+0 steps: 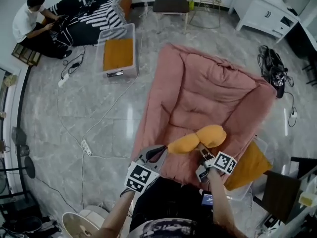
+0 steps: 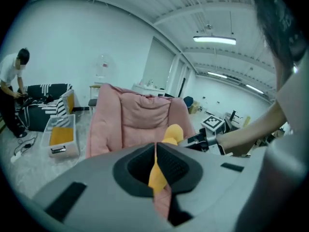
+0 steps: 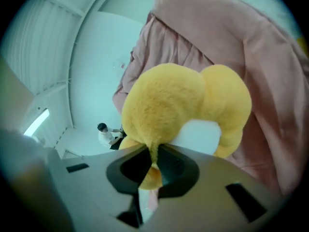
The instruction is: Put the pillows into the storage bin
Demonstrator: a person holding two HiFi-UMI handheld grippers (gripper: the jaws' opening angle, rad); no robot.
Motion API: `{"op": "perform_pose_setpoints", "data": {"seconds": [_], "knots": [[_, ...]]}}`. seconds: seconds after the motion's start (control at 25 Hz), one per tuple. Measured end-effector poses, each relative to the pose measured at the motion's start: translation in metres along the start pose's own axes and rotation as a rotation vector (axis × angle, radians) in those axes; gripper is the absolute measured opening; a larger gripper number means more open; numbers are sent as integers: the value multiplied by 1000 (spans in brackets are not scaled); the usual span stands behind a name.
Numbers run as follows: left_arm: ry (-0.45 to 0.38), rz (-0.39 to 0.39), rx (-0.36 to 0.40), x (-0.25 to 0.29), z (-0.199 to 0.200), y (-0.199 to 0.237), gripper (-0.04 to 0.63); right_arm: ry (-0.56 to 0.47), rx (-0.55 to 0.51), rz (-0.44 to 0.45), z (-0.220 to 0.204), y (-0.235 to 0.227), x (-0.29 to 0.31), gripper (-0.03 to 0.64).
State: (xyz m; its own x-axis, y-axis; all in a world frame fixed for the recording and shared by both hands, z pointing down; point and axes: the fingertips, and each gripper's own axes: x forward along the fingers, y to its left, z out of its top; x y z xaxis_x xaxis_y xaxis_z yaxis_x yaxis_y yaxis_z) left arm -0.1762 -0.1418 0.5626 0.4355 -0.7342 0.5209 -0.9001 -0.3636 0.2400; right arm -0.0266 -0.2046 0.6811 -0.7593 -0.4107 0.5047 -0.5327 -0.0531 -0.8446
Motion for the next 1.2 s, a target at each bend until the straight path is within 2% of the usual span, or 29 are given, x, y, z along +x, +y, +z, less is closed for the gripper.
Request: {"op": "perform_pose_setpoints", "data": {"seconds": [0.2, 0.36, 0.48, 0.64, 0.88, 1.04, 1.2], "knots": [[-6, -68, 62, 17, 24, -32, 21, -122, 13, 135, 26, 43, -62, 29], [-19, -117, 111, 31, 38, -65, 21, -221, 22, 188, 46, 55, -124, 28], [-29, -148, 154, 41, 43, -98, 21, -288, 2, 195, 60, 45, -177, 28], [-33, -190, 190, 51, 47, -153, 21, -379, -15, 183, 73, 22, -257, 28], [-30, -216, 197, 62, 39, -253, 21, -472, 7, 148, 82, -38, -370, 28], [-19, -232, 218, 65, 27, -329, 21, -486, 23, 118, 80, -86, -431, 28], [5, -246, 242, 70, 9, -390, 21, -465, 68, 70, 71, -145, -466, 29]]}}
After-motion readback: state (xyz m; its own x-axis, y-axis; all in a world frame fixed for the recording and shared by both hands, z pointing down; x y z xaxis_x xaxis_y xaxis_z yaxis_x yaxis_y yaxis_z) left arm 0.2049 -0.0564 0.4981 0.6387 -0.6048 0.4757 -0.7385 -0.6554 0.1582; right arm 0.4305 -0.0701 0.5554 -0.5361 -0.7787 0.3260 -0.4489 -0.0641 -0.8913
